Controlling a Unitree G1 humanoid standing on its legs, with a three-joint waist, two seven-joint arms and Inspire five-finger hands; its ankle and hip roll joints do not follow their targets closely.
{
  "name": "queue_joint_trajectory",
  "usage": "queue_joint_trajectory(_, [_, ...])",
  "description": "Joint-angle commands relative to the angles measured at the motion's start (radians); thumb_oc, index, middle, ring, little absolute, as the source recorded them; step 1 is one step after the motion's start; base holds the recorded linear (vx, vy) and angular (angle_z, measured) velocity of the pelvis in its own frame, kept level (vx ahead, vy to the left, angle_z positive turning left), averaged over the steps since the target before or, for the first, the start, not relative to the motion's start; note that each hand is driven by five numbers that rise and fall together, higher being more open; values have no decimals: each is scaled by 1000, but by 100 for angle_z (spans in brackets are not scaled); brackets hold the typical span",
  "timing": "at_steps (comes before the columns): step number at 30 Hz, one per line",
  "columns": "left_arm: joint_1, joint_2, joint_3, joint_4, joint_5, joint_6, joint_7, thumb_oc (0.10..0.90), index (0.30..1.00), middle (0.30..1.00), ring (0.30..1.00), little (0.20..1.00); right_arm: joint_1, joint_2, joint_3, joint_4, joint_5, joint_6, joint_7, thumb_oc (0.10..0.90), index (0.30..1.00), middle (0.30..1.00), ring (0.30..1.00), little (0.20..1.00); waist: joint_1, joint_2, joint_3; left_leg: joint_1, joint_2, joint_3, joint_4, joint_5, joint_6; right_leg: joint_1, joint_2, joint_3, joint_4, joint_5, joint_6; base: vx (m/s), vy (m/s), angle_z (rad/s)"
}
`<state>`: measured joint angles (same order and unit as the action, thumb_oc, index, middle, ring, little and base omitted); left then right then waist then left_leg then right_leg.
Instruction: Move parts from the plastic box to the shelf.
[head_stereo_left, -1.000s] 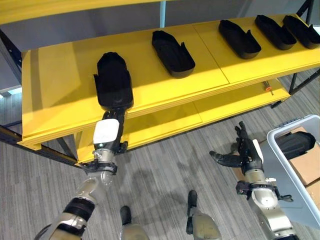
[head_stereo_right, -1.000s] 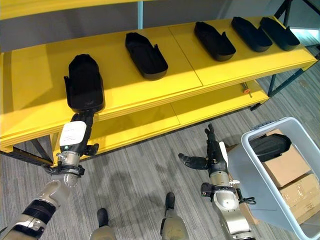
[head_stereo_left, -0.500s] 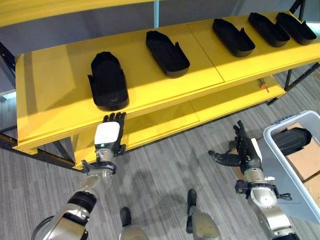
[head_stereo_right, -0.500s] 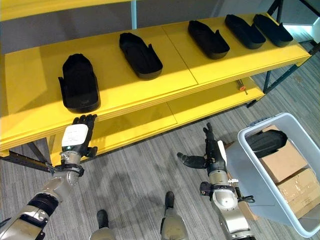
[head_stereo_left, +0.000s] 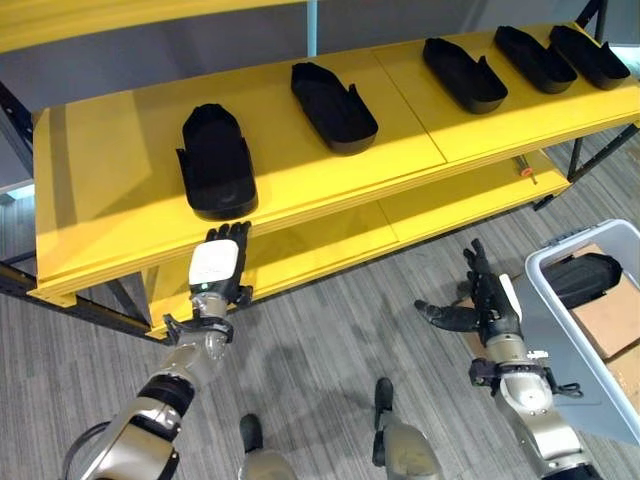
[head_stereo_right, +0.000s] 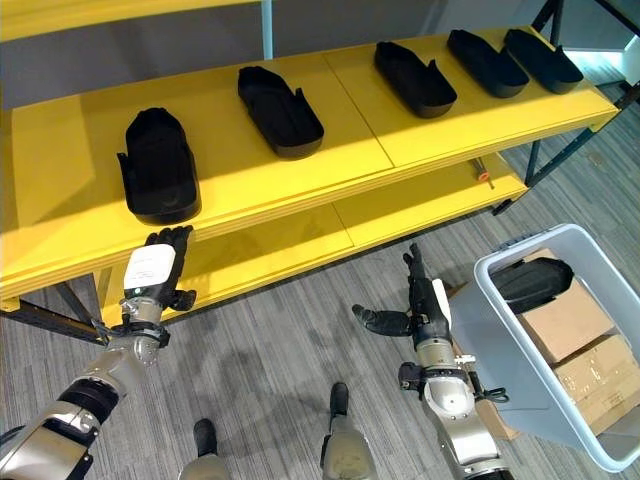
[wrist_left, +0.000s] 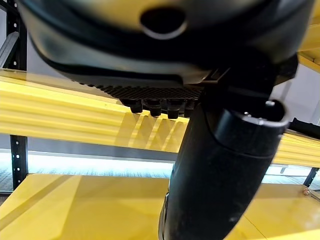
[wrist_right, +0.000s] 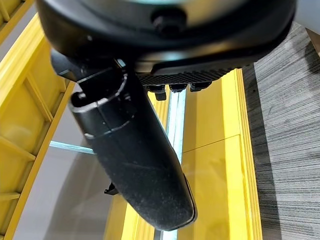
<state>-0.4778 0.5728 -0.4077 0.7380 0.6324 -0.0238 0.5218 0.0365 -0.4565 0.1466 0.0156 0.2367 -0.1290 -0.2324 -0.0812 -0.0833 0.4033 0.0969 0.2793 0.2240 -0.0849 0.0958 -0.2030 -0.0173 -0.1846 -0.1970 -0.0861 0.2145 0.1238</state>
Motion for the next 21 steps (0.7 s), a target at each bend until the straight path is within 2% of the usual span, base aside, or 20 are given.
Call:
queue_joint_trajectory(1, [-209,87,17,5,-26,-3,56,900,1000,1000,1000,1000,-95,-68,-54,-82,-5,-123,-30,900,1000,1000,1000,1000,-6,9,-3,73,-5,39,-2,-76,16,-6,-59,-45,98,-70,-7,0,0,0])
queue_joint_trajectory(13, [-190,121,50,-115,8,-9,59,900,1000,1000,1000,1000,-79,-66,-77,-87,-8,-119,-29,900,1000,1000,1000,1000,0,12,-3,73,-7,42,-2,-80,15,-5,-59,-48,100,-73,-3,0,0,0])
queue_joint_trajectory(21, [-205,114,37,-93,11,-7,56,900,1000,1000,1000,1000,-79,-62,-79,-82,-11,-118,-32,900,1000,1000,1000,1000,-6,11,0,72,-8,42,-2,-80,15,-10,-58,-46,103,-75,1,0,0,0])
